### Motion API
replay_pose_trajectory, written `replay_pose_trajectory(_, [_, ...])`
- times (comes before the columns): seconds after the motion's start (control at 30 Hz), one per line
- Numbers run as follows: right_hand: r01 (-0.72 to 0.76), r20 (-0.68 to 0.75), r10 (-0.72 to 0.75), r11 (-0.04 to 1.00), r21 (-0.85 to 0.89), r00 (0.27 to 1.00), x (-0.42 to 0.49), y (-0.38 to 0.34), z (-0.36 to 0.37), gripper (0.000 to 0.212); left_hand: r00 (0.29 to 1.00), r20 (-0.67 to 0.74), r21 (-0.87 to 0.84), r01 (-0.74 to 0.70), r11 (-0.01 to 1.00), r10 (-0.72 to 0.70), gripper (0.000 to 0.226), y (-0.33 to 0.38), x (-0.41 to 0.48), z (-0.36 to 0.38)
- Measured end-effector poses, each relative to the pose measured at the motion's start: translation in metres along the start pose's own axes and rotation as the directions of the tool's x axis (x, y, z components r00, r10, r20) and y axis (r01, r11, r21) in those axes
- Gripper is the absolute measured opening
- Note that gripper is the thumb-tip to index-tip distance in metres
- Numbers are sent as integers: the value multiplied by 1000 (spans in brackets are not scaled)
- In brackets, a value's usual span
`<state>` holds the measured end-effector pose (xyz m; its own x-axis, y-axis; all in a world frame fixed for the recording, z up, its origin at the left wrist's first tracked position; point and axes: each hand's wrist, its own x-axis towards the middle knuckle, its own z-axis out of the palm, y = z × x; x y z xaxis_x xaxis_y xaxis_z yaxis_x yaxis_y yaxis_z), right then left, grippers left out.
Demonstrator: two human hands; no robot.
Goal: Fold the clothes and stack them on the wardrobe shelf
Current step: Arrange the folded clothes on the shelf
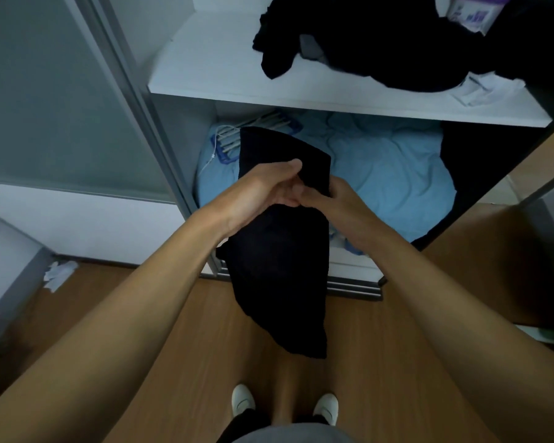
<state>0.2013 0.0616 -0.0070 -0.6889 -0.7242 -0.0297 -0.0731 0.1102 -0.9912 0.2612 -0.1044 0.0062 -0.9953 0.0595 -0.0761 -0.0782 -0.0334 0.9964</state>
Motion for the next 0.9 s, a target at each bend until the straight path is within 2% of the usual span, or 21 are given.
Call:
replay_pose_trajectory(0.07, [4,-184,-9,1000,-25,983,6,-2,4,23,999,15,-81,-31,996,33,44,-1,3,-3])
replay_pose_trajectory(0.1, [-12,-249,8,1000,-17,969,9,-4,6,28,997,-36,-95,-73,993,70,40,-2,4,-5])
replay_pose_trajectory(0.13, [-37,-293,38,999,11,955,11,-5,5,30,981,-150,-63,-135,989,125,33,-4,3,-8])
replay_pose_trajectory(0.17, [-53,-311,69,997,57,948,13,-5,3,29,930,-313,15,-198,980,192,26,-6,3,-14])
replay_pose_trajectory(0.2, [-56,-302,89,992,117,949,13,-5,0,25,839,-486,106,-221,969,245,20,-8,2,-24])
replay_pose_trajectory(0.23, [-48,-283,97,983,176,954,13,-6,-4,23,738,-621,178,-195,965,264,23,-11,0,-34])
replay_pose_trajectory(0.27, [-38,-268,99,974,225,958,14,-8,-8,22,685,-693,201,-115,973,225,37,-13,-2,-45])
replay_pose_trajectory(0.3, [-29,-259,99,964,262,961,14,-11,-10,24,718,-686,162,-7,987,117,53,-15,-4,-54])
replay_pose_trajectory(0.33, [-17,-252,92,958,286,963,15,-14,-12,26,794,-607,77,98,992,-31,63,-17,-6,-60])
replay_pose_trajectory(0.37, [1,-249,77,955,297,966,18,-18,-14,27,863,-476,-26,182,983,-172,65,-17,-6,-62])
replay_pose_trajectory(0.4, [20,-247,58,953,301,967,20,-22,-16,27,898,-362,-104,229,968,-251,59,-17,-6,-60])
replay_pose_trajectory(0.43, [39,-250,39,953,302,967,22,-26,-18,26,916,-309,-155,216,964,-255,51,-17,-4,-59])
replay_pose_trajectory(0.47, [60,-259,22,951,302,966,24,-30,-22,25,921,-321,-170,172,970,-219,44,-13,-1,-56])
replay_pose_trajectory(0.57, [107,-290,-24,955,276,957,26,-28,-35,21,894,-440,-197,-8,980,-81,30,-1,8,-51])
replay_pose_trajectory(0.63, [60,-269,7,969,239,963,23,-18,-42,29,888,-460,-228,-96,969,-21,25,7,12,-49])
replay_pose_trajectory(0.7, [-52,-185,87,981,184,979,19,-8,-46,41,871,-490,-214,-163,963,39,21,14,16,-49])
replay_pose_trajectory(0.77, [-111,-135,123,989,94,983,18,-6,-48,43,856,-507,-177,-220,959,103,19,22,17,-48])
replay_pose_trajectory(0.83, [-83,-187,91,995,51,978,21,-11,-50,35,872,-473,-164,-227,960,126,26,27,16,-54])
replay_pose_trajectory(0.9, [-49,-244,66,996,75,968,25,-17,-49,27,926,-370,-108,-118,987,70,43,29,11,-61])
